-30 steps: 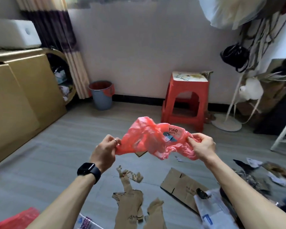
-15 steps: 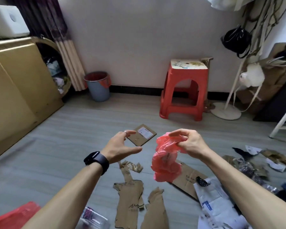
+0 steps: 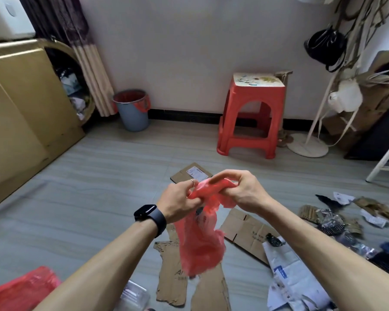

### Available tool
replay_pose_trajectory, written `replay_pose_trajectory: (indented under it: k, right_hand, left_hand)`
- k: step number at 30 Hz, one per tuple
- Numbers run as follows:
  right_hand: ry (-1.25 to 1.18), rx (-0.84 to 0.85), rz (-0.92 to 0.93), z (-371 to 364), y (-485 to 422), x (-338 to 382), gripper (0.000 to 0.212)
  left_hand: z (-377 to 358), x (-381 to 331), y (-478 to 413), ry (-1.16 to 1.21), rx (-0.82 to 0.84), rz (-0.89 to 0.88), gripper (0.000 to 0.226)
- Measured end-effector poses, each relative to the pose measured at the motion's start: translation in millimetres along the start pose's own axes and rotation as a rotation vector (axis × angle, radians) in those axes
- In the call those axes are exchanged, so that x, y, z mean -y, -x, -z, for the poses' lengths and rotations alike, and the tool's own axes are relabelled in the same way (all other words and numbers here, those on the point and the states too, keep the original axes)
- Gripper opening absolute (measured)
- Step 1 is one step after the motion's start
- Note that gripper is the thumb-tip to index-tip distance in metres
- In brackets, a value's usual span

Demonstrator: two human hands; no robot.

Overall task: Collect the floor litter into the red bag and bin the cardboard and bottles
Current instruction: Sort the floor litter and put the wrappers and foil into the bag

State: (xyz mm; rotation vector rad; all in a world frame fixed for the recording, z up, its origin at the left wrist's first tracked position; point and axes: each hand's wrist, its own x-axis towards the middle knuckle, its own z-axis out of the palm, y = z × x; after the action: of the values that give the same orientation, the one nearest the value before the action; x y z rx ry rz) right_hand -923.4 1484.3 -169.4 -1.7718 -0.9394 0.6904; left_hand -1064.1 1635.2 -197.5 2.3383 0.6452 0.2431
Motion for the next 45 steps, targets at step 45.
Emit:
replay_pose_trajectory:
  k: [45]
  right_hand:
    - [-0.444, -0.159, -0.165, -26, -13, 0, 0.023]
  left_hand:
    - [33, -25, -1, 0.718, 0.174, 0.035, 0.028]
